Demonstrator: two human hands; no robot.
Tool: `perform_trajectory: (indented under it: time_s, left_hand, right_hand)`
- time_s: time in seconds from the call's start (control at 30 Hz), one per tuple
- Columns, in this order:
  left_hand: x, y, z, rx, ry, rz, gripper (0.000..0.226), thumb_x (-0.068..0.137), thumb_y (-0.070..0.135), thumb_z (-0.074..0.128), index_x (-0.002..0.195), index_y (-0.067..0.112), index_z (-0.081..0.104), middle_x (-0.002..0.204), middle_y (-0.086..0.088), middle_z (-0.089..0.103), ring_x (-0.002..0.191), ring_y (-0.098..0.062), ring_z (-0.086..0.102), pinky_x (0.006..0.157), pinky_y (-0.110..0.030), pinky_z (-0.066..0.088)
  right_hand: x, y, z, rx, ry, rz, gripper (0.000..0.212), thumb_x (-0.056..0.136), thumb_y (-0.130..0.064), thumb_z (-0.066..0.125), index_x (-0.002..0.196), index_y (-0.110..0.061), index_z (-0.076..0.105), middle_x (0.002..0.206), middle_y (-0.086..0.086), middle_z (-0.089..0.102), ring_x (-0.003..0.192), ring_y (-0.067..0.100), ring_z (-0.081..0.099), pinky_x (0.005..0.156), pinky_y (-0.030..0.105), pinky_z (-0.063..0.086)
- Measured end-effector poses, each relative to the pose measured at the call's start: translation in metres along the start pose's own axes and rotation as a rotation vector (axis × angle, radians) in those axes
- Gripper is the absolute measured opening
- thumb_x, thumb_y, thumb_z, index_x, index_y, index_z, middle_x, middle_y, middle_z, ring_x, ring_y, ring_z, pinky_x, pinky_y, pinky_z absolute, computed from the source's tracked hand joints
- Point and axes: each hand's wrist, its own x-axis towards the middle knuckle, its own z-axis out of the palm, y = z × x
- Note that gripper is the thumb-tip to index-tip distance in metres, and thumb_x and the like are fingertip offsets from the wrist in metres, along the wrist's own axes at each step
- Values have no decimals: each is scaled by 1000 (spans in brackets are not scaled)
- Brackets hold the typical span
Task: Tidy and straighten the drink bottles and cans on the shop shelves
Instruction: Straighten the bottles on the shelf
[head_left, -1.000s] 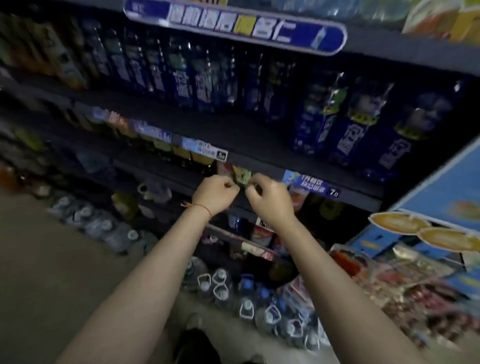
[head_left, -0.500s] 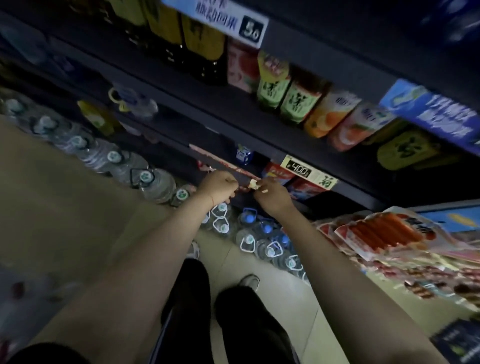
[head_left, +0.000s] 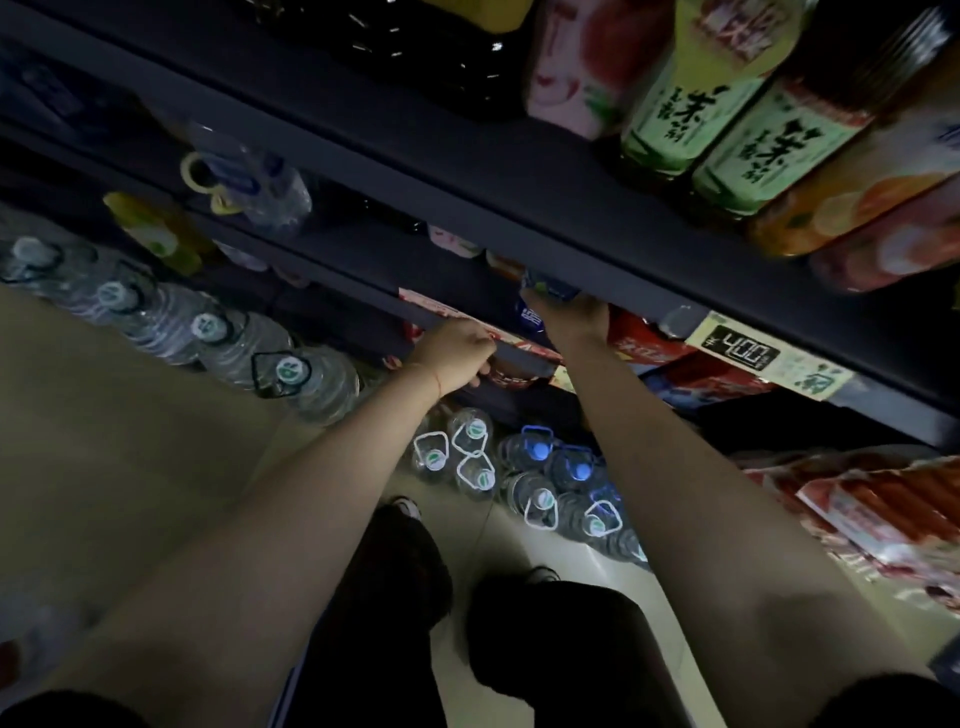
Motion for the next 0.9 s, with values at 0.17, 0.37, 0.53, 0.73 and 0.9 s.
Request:
perform_trajectory:
  time_s: [0.17,0.37,0.53,0.73,0.9]
  left_hand:
    - [-18,-12,-16,-24,34,-7,21,96,15,51,96,5,69,83,-7,69,58,-18,62,60,-23,47]
    - [-79,-1,-46,35,15,-14,28,79,12,68,106,11,71,101,-13,68,100,-31,68,88,-33,52]
    - [-148,45,-74,46,-98,93,46,70,6,84,112,12,64,105,0,68,100,-17,63,88,-27,50]
    - [-254,138,-95,-225,204,478,68,49,17,94,108,19,59,107,3,72,92,-4,67,83,-18,53]
    - [-335,232,-110,-242,433,762,74,50,24,92,113,26,54,110,8,68,99,-4,66,87,-19,52]
  right_hand:
    - [-29,-4,2,-43,106,-88,52,79,-38,78,118,-8,63,116,10,69,111,29,64,87,31,48]
    - [-108,-23,-24,-109,-121,-335,78,68,-26,84,134,-19,44,111,8,67,95,29,66,71,24,42]
    - [-170,-80,-95,-84,-320,-482,76,62,-45,78,126,-22,46,104,0,69,95,19,66,80,31,49]
    - [-242,-135,-209,172,-270,-666,69,58,-32,92,118,-26,59,105,-8,73,95,5,69,86,30,56]
    - [-306,-180,-307,329,-75,-884,64,66,-25,91,119,-20,57,106,-9,70,92,-1,66,81,21,53]
